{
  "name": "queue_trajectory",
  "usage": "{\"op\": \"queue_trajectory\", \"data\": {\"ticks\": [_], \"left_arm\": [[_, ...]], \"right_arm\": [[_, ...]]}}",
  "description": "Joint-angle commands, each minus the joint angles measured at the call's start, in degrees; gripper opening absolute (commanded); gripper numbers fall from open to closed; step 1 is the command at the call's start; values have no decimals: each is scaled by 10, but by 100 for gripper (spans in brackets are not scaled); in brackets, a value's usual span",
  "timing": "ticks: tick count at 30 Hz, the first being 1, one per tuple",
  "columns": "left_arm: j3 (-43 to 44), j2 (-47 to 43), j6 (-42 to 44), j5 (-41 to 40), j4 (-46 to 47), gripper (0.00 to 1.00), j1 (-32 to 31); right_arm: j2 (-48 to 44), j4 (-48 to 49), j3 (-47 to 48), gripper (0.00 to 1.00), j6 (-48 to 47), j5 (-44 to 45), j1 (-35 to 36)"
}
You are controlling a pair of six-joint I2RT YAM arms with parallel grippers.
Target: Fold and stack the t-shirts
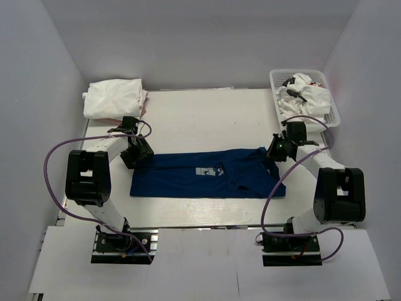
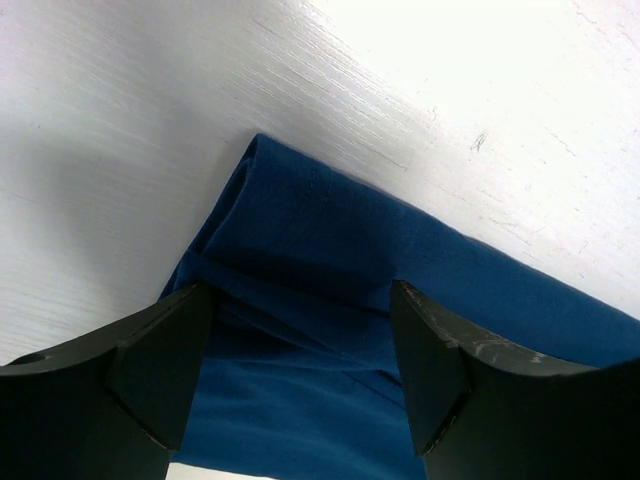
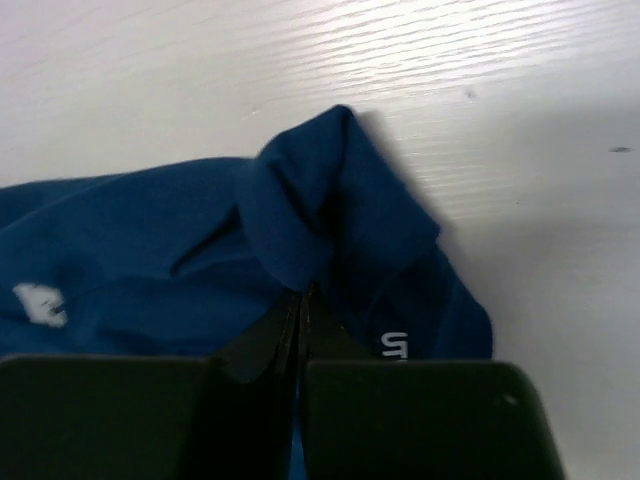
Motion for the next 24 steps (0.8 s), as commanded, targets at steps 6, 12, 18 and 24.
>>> {"op": "queue_trajectory", "data": {"ticks": [6,12,18,24], "left_arm": [[-26,33,11,-51,-17,82,6],[-26,46,11,-68,-23,82,12],[-20,51,6,-81,-34,82,12],[-15,51,6,-86,-34,82,17]], "right_arm": [[-72,183,-63,0,15,-280,-81],[-64,246,-97,0,43,-371,-113],[-50,200,-99,0,11,-295,-134],[-50,151,-89,6,10,-168,-158]]}}
